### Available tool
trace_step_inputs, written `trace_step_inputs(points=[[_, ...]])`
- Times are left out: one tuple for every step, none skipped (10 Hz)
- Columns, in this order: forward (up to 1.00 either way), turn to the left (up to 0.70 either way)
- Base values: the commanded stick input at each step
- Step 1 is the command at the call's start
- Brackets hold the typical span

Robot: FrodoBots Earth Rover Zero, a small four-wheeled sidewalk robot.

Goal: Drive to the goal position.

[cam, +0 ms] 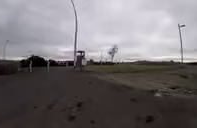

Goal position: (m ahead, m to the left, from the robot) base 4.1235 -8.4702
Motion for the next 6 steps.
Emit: trace_step_inputs(points=[[1.0,0.0],[1.0,0.0],[1.0,0.0],[1.0,0.0],[1.0,0.0],[1.0,-0.1]])
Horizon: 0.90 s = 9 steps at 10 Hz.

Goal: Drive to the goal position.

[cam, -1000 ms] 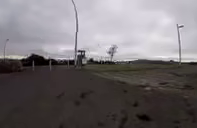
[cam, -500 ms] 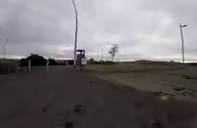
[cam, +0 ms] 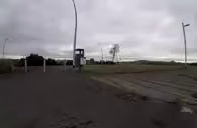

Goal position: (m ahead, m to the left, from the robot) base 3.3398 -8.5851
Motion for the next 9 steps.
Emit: trace_step_inputs(points=[[1.0,-0.28],[1.0,-0.4],[1.0,-0.4],[1.0,-0.4],[1.0,-0.4],[1.0,-0.4],[1.0,-0.4],[1.0,-0.4],[1.0,-0.4]])
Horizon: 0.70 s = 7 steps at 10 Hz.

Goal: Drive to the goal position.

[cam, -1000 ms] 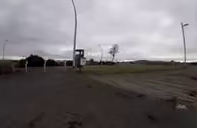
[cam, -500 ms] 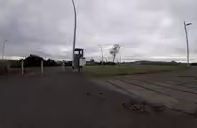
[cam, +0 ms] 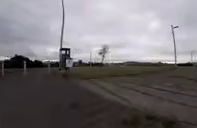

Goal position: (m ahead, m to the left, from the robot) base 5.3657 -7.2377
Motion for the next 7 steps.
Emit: trace_step_inputs(points=[[1.0,-0.4],[1.0,-0.4],[1.0,-0.4],[1.0,-0.4],[1.0,-0.4],[1.0,-0.4],[1.0,-0.4]])
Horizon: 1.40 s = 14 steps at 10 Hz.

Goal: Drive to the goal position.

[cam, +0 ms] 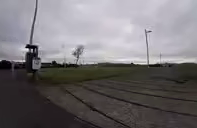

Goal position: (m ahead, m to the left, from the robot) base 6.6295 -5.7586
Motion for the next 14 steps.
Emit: trace_step_inputs(points=[[1.0,-0.4],[1.0,-0.4],[1.0,-0.4],[1.0,-0.4],[1.0,-0.4],[1.0,-0.4],[1.0,-0.4],[1.0,-0.4],[1.0,-0.4],[1.0,-0.4],[1.0,-0.4],[1.0,-0.4],[1.0,-0.35],[1.0,-0.19]])
